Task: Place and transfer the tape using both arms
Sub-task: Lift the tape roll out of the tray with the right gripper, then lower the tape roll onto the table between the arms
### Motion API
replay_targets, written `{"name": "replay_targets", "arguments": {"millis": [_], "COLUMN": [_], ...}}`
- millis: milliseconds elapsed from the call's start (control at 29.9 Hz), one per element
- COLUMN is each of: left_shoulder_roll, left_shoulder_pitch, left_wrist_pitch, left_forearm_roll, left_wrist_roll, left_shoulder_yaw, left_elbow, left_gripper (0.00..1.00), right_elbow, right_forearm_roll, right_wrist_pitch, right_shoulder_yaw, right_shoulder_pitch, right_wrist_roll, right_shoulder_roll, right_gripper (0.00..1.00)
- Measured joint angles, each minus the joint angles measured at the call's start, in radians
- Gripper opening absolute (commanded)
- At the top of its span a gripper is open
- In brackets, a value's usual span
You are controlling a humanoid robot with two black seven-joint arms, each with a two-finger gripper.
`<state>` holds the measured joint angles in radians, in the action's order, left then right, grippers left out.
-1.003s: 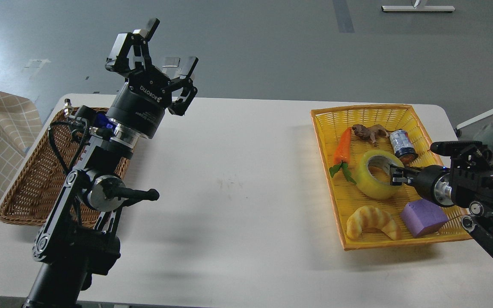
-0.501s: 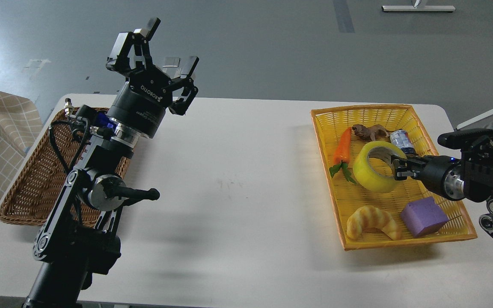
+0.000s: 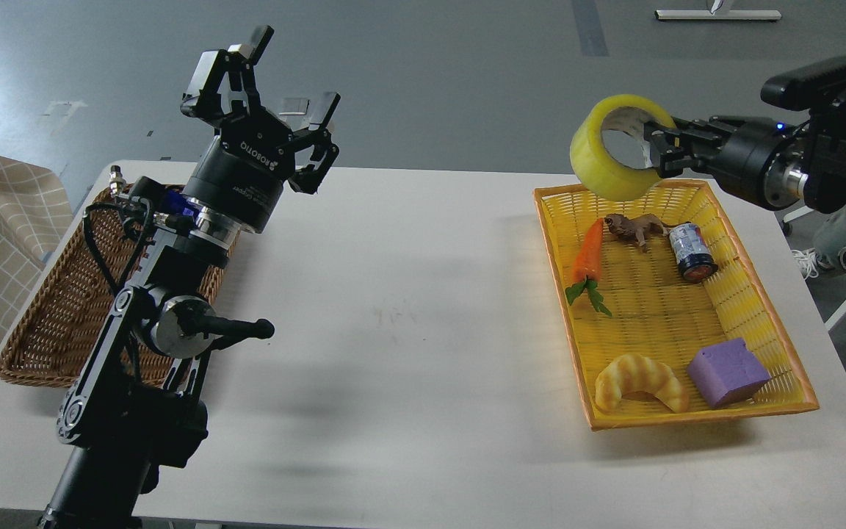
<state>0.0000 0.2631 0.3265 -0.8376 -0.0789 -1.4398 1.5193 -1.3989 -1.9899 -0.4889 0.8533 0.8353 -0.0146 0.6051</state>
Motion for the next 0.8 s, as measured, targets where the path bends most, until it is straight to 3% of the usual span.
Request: {"name": "replay_targets", "arguments": {"millis": [334,802], "left_shoulder_roll": [0.0,0.0], "left_shoulder_pitch": [0.006,0.005], "left_wrist_pitch": [0.007,0.009], "left_forearm_roll": [0.0,0.003], "left_wrist_roll": [-0.003,-0.006], "left_shoulder_yaw": [-0.002,-0.018], "left_elbow": [0.0,0.001], "left_gripper": [0.98,0.98], "right_elbow": [0.028,0.298], "right_forearm_roll": [-0.003,-0.018], "right_wrist_pitch": [0.0,0.0], "right_shoulder_yaw": [-0.074,-0.29], "right_shoulder_pitch": [0.044,0.076], "right_wrist_roll": [0.002,0.002], "right_shoulder_roll": [-0.263,-0.554], "right_gripper": [0.04,0.04]}}
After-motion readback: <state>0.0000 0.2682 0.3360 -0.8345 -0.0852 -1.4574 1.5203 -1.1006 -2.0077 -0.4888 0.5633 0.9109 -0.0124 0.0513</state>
